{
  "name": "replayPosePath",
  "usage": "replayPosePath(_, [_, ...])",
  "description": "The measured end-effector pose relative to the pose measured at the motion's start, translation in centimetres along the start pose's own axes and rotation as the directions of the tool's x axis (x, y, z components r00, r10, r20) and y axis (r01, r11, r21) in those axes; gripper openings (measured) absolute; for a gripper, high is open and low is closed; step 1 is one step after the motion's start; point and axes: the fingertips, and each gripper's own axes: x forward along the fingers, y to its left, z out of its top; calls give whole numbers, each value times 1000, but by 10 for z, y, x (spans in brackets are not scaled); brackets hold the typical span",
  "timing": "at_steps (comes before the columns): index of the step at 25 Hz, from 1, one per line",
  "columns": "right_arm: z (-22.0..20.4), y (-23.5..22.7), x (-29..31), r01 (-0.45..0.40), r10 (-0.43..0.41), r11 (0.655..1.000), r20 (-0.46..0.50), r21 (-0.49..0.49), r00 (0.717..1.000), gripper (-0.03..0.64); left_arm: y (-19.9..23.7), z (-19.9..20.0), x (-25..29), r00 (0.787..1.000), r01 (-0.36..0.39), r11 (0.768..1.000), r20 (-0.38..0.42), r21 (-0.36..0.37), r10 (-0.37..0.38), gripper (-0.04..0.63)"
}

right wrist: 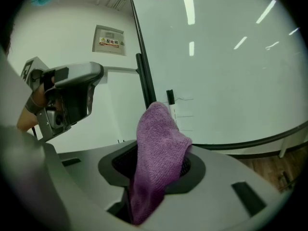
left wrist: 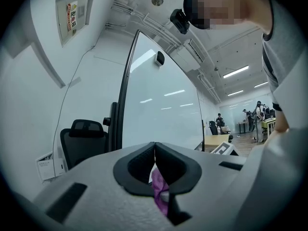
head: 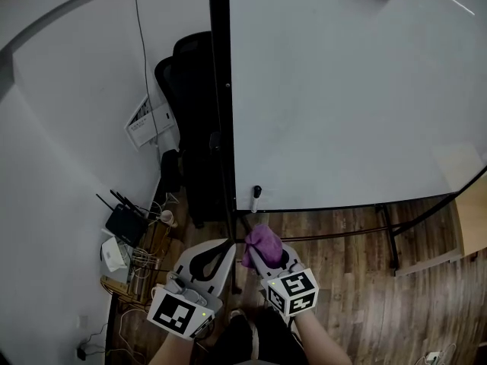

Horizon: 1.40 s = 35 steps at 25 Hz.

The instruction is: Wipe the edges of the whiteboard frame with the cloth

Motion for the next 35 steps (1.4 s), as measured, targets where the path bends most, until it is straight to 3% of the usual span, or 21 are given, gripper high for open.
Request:
replayPosePath(12, [-50, -9, 80, 47, -51, 998, -123, -37, 991, 103, 18, -35, 0, 997, 15, 998, -73, -59, -19, 17])
replayPosePath(21, [-48, -23, 124, 83, -87, 996, -133, -40, 987, 100, 35, -51, 9, 994, 32, 998, -106, -59, -38, 17])
replayPosePath(29, [-47, -44, 129, 148, -145, 989, -128, 11, 981, 94, 44, -61, 11, 992, 28, 997, -121, -75, -37, 17])
replayPosePath(35, [-48, -58, 122, 175, -174, 985, -125, -3, 977, 91, 39, -67, 16, 991, 49, 995, -120, -87, -59, 17])
